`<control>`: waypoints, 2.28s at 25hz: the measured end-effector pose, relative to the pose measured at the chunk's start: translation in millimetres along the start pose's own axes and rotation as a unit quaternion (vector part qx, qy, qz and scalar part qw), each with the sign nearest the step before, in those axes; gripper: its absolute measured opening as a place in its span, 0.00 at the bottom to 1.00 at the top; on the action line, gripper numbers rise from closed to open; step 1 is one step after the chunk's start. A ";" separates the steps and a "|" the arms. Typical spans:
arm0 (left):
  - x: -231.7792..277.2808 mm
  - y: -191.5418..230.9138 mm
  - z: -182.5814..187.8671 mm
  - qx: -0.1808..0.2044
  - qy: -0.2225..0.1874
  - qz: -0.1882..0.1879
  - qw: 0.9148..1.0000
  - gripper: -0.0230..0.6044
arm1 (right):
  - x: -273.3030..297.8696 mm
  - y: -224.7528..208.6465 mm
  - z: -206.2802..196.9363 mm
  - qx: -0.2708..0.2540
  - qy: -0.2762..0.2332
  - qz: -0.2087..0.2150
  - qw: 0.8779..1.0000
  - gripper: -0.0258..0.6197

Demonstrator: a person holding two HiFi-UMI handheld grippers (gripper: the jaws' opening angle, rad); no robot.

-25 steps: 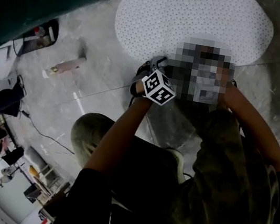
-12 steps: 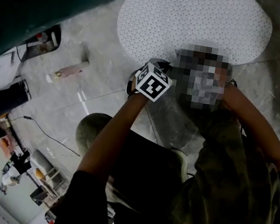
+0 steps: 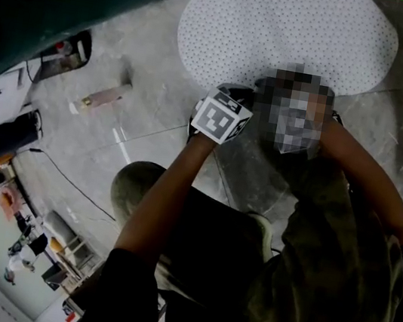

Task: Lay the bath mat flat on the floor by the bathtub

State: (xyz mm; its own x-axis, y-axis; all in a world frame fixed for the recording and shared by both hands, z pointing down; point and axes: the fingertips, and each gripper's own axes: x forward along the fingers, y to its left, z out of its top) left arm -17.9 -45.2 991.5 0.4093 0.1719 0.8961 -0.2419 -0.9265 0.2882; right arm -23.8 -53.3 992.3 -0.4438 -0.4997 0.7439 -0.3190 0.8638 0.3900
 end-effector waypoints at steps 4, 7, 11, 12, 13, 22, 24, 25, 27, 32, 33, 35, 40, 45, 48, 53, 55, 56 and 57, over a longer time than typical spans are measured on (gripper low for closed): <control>-2.9 7.9 -12.1 -0.111 -0.019 -0.005 0.994 0.20 | 2.6 -7.1 -6.4 0.061 -0.004 0.009 0.998 0.10; -3.3 14.3 -39.5 -0.234 -0.012 -0.066 0.970 0.39 | 5.2 -12.5 -9.6 0.123 -0.014 0.020 0.992 0.10; -20.2 35.7 -54.3 -0.431 -0.071 -0.129 0.890 0.43 | 0.9 -26.0 -9.1 0.215 -0.043 0.026 0.975 0.09; -22.0 38.8 -56.7 -0.464 -0.087 -0.142 0.870 0.46 | -1.0 -28.6 -9.1 0.228 -0.049 0.026 0.972 0.09; -21.6 40.8 -59.9 -0.493 -0.100 -0.153 0.851 0.48 | -3.0 -30.6 -9.3 0.238 -0.055 0.024 0.969 0.09; -45.0 48.8 2.4 -0.570 -0.280 -0.270 0.724 0.56 | -13.3 -36.4 -13.5 0.267 -0.073 0.016 0.961 0.09; -48.5 44.6 10.5 -0.559 -0.276 -0.283 0.728 0.59 | -11.2 -33.2 -13.9 0.260 -0.068 0.013 0.963 0.09; -47.4 48.3 7.9 -0.565 -0.275 -0.272 0.729 0.59 | -11.5 -32.3 -13.0 0.258 -0.069 0.012 0.964 0.09; -41.4 66.8 -9.3 -0.597 -0.280 -0.217 0.720 0.59 | -14.4 -30.4 -10.1 0.246 -0.075 0.008 0.966 0.09; -27.4 109.9 -47.7 -0.621 -0.289 -0.102 0.721 0.43 | -18.3 -25.3 -8.0 0.224 -0.082 0.003 0.971 0.09; -29.7 116.1 -50.3 -0.612 -0.290 -0.081 0.732 0.21 | -18.3 -23.7 -6.0 0.222 -0.085 0.007 0.971 0.09; -34.5 126.3 -48.7 -0.593 -0.284 -0.054 0.751 0.14 | -20.0 -21.7 -3.4 0.214 -0.092 0.015 0.972 0.10; -44.5 150.2 -42.4 -0.583 -0.280 -0.024 0.762 0.17 | -30.5 -20.2 5.3 0.210 -0.116 0.019 0.971 0.10; -48.0 147.1 -50.2 -0.538 -0.192 0.007 0.821 0.09 | -59.4 -35.1 -1.8 0.286 -0.178 0.015 0.941 0.31; -46.3 137.8 -56.7 -0.401 -0.120 0.071 0.905 0.09 | -101.0 -63.3 -56.3 0.367 -0.222 -0.067 0.901 0.14; -48.9 138.2 -83.3 -0.425 -0.137 0.097 0.889 0.08 | -180.7 -113.9 -276.1 0.527 -0.057 -0.262 0.806 0.32; -47.6 137.8 -87.7 -0.421 -0.129 0.091 0.893 0.08 | -206.6 -124.3 -343.5 0.587 -0.013 -0.303 0.751 0.39; -46.8 137.8 -87.7 -0.419 -0.127 0.091 0.894 0.08 | -211.6 -127.1 -365.1 0.610 -0.006 -0.306 0.731 0.41; -46.2 137.6 -88.0 -0.419 -0.124 0.091 0.895 0.08 | -211.1 -128.7 -380.2 0.630 -0.005 -0.299 0.717 0.42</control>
State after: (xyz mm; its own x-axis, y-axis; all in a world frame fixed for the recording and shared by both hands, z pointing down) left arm -147.6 -151.2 1019.5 0.4532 -0.1328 0.8814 -0.8568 -0.3376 0.3897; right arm 429.3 -34.6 991.4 0.0830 -0.7621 0.6421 -0.9552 -0.2446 -0.1669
